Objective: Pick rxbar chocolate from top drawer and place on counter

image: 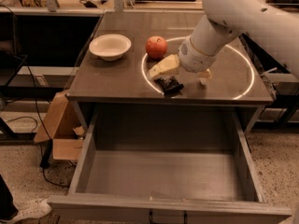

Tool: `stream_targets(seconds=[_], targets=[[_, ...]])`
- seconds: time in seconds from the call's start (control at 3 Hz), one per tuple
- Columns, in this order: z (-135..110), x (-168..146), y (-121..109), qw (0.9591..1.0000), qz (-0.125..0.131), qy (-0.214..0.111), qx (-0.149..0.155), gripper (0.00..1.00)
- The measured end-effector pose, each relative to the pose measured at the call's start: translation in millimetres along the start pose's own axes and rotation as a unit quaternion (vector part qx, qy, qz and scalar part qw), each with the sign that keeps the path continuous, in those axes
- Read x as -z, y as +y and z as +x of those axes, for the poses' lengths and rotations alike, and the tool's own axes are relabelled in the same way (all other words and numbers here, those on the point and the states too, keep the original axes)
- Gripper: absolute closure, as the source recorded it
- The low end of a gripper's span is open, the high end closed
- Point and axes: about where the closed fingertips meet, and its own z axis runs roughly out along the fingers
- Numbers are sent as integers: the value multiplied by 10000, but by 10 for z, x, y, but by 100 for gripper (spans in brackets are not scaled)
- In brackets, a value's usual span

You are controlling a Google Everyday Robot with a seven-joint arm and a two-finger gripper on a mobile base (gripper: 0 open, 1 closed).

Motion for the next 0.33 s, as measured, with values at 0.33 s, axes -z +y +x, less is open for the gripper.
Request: stream_targets(seconds=[0.33], targets=[[0,0,0,10000,0,0,0,0]])
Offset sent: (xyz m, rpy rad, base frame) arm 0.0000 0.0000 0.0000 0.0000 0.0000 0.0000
